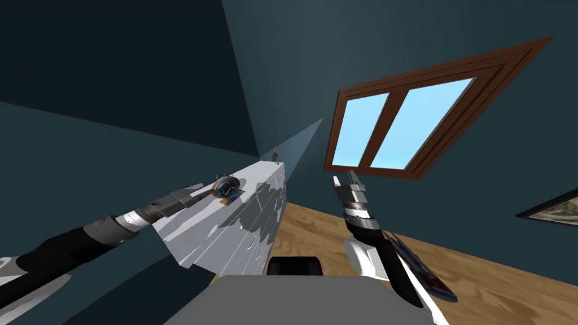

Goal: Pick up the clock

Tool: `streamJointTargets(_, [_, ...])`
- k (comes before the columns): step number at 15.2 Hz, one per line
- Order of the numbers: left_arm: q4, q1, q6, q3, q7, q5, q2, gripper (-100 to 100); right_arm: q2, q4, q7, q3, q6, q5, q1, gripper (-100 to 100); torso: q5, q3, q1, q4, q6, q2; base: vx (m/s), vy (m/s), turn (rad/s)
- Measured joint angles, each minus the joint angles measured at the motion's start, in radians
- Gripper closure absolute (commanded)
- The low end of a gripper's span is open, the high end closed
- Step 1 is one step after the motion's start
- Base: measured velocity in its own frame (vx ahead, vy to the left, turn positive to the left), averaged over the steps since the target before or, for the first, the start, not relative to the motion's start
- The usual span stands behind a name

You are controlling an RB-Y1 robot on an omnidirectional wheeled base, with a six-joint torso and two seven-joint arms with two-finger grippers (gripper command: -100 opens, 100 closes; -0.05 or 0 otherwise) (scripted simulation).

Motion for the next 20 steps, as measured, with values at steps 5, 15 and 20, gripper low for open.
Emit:
streamJointTargets(5, [0.088,0.058,-0.088,0.087,0.09,-0.075,0.06,-100,0.0,0.0,0.0,0.0,0.0,0.0,0.0,0,0.0,-0.002,0.0,-0.001,0.0,-0.003,-0.025,-0.032,-0.029])
streamJointTargets(15, [0.254,0.14,-0.243,0.218,0.246,-0.196,0.162,-100,0.0,0.0,0.0,0.0,0.0,0.0,0.0,0,0.0,-0.003,0.0,-0.001,0.001,-0.005,-0.006,-0.024,-0.054])
streamJointTargets(20, [0.339,0.189,-0.327,0.285,0.332,-0.263,0.221,-100,0.0,0.0,0.0,0.0,0.0,0.0,0.0,0,0.0,-0.004,0.001,-0.002,0.001,-0.006,0.005,-0.02,-0.074])
